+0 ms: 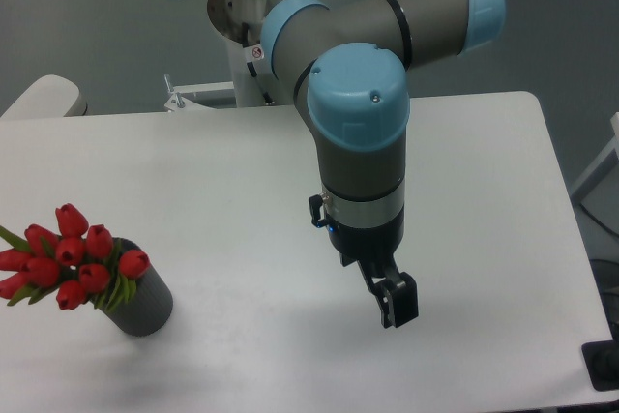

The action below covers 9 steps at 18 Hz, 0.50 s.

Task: Pick up the flowers from the vase
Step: 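Open the gripper and move it toward the red tulips in the vase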

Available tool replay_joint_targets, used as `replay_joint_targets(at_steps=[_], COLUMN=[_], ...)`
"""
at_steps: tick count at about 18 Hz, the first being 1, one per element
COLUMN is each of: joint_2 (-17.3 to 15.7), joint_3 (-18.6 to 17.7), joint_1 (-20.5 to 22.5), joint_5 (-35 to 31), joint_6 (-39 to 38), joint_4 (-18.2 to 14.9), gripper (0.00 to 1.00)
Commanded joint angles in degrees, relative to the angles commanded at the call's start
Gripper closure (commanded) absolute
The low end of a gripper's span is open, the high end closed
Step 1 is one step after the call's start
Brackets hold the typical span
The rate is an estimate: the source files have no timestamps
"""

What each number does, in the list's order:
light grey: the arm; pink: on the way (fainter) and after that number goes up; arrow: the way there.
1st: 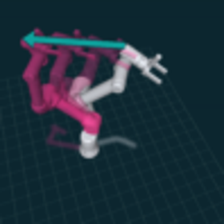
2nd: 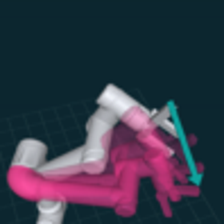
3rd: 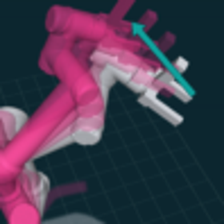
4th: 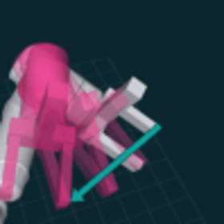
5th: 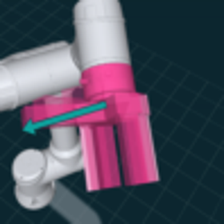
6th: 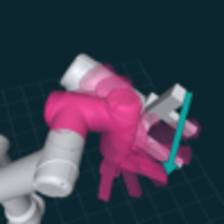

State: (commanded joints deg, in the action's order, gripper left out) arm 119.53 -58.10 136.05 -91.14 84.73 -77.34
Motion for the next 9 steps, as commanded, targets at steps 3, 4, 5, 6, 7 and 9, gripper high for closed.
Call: replay_joint_targets(at_steps=[3, 4, 5, 6, 7, 9], joint_2=[-0.1, -0.2, -0.3, -0.4, -1.0, -1.5], joint_3=[-0.2, -0.3, -0.5, -1.3, -2.1, -3.0], joint_1=[0.1, 0.1, 0.1, 0.0, 0.1, 0.1], joint_5=[0.3, 0.4, 0.3, 0.4, 0.6, 0.8], joint_6=[0.0, -0.1, -0.2, -0.2, -0.2, -0.2], joint_4=[0.0, 0.0, 0.0, 0.0, 0.1, -0.1], gripper=[0.0, 0.0, 0.0, 0.0, 0.0, 0.0])
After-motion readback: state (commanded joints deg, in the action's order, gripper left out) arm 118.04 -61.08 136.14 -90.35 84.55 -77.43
